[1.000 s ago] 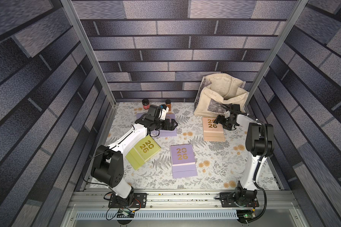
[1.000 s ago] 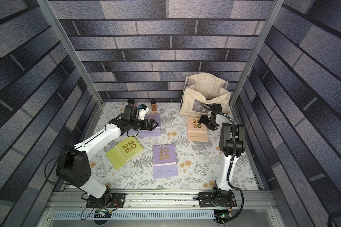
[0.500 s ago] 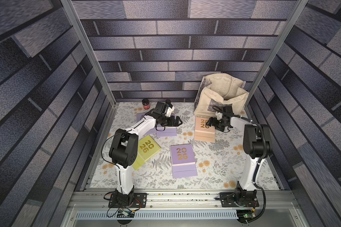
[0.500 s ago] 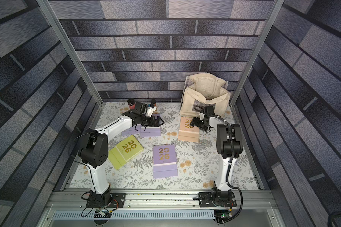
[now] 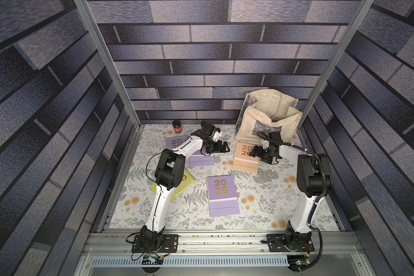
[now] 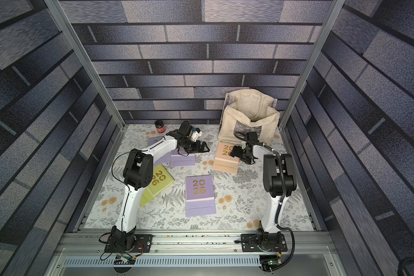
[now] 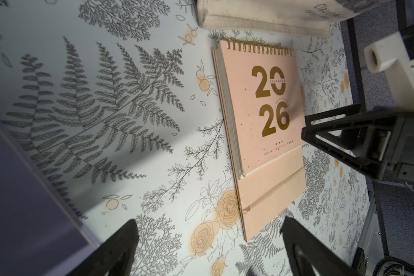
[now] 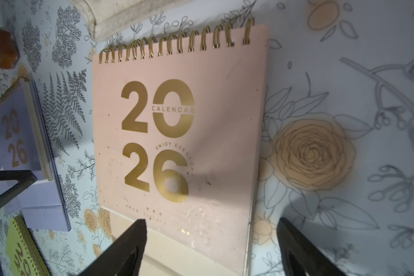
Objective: Stack the calendars
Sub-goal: Pick up the calendar at the center of the board.
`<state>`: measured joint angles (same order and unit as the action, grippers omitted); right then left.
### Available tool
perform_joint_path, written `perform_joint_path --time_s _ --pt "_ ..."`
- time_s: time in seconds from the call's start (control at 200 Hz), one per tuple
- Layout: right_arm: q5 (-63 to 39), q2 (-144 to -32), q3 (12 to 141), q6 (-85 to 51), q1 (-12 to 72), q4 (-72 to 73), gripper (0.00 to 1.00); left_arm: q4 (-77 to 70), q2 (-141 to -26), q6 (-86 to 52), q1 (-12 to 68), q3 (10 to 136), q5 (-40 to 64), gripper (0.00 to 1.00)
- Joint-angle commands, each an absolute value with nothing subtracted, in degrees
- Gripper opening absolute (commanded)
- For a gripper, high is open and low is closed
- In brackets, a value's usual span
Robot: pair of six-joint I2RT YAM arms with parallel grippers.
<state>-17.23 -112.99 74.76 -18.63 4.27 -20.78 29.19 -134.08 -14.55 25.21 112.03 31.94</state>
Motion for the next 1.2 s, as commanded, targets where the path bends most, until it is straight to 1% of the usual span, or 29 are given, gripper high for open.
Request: perform_joint_path --time_s 0.0,0.245,0.556,0.806,1.192 --pt "-18.17 -112.6 75.25 -18.6 5.17 -22.32 0.87 33.76 -135.98 -12.83 25.6 116.8 32.21 0.96" --pt "-20.89 -115.52 78.8 -18.42 8.2 -22.15 0.86 38.74 -141.22 -12.0 26.0 124.95 33.07 0.96" --pt "-23.36 -119.04 81.6 -19.56 9.39 -21.08 0.83 39.77 -144.77 -11.93 26.11 126.94 35.91 0.95" --pt "-25.39 -119.6 82.53 -19.21 9.49 -21.09 0.81 41.13 -148.5 -12.17 25.76 132.04 39.99 0.94" --pt "-28.54 -119.09 81.66 -18.81 10.72 -19.19 0.79 41.89 -150.03 -12.09 26.45 132.37 43.29 0.9"
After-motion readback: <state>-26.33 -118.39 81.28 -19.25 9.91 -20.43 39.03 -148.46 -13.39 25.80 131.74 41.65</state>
